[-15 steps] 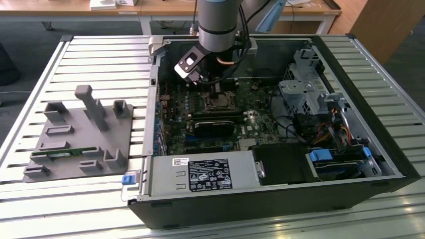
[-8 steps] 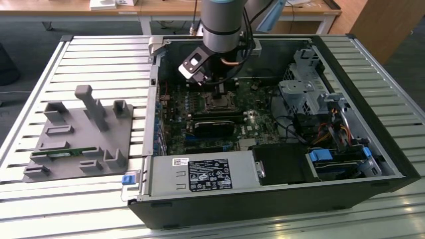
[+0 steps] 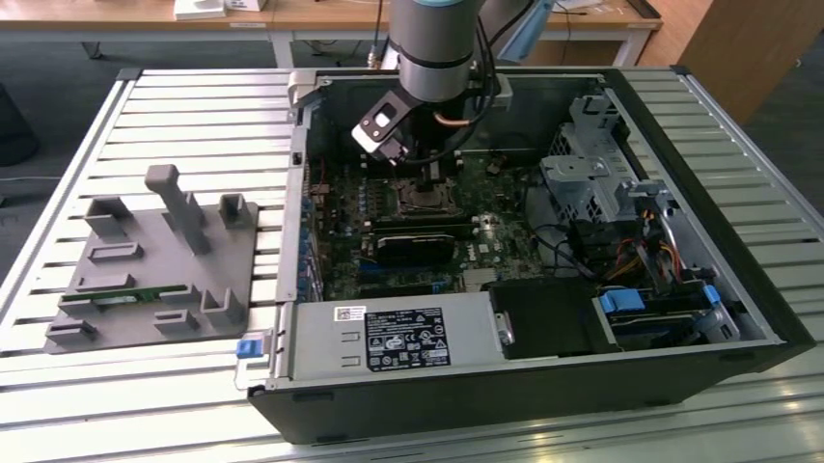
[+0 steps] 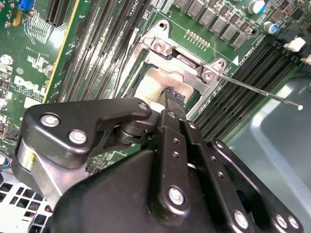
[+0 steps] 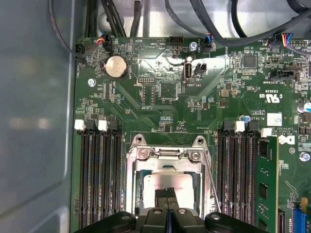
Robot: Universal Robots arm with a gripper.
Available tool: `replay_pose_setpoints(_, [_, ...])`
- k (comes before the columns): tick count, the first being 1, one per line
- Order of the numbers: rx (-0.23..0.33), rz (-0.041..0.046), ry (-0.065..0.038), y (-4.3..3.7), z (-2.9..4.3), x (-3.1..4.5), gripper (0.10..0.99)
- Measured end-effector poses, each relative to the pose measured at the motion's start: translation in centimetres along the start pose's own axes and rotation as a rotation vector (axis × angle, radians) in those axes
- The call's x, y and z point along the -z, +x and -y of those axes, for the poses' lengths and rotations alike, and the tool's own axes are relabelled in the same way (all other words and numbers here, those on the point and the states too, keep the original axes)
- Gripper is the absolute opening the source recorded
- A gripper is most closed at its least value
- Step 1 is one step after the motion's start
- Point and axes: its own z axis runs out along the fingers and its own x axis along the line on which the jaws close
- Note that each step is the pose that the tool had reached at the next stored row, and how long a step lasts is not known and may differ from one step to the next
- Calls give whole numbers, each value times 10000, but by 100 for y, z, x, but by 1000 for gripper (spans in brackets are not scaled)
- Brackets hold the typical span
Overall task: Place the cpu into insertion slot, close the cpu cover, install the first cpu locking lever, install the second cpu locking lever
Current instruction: 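Close the cpu cover, then install the first cpu locking lever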
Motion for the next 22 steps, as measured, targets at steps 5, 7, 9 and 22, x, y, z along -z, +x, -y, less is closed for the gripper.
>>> replay_pose_setpoints(5, [-1, 2, 1, 1, -1, 13, 106])
replay_pose_setpoints(7, [0, 0, 0, 1, -1, 17, 106])
replay_pose_setpoints(9, [0, -2, -1, 1, -1, 19, 106])
replay_pose_setpoints(22, [-1, 1, 1, 3, -2, 50, 106])
